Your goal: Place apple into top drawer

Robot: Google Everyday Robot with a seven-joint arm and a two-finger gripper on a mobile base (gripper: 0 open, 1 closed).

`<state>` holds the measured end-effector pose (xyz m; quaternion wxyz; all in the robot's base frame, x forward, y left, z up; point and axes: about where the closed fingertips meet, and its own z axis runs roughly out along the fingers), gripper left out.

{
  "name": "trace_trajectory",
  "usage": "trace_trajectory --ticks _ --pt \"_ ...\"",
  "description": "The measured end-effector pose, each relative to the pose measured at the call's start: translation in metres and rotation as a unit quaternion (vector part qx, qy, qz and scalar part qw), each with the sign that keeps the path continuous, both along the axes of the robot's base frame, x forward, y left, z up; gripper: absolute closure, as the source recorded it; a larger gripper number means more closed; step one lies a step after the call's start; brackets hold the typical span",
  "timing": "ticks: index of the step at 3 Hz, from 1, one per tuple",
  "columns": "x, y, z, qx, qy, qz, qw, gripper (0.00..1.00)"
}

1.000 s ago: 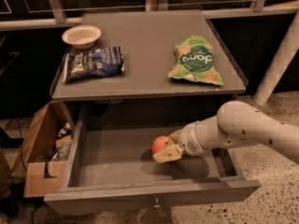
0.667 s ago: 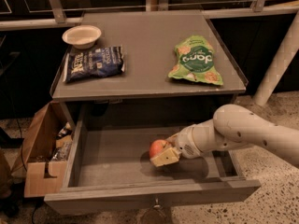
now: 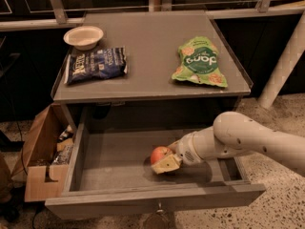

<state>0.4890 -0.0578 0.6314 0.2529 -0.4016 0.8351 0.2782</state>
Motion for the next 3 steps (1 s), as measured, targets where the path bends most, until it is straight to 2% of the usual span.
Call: trace_trajectory --ticks 2,3 --pt "-0.001 0.005 -0.03 -0.023 0.01 -0.019 0.9995 1.0" --pt "-0.001 0.005 -0.03 -0.024 0.01 -0.021 0.9994 1.0"
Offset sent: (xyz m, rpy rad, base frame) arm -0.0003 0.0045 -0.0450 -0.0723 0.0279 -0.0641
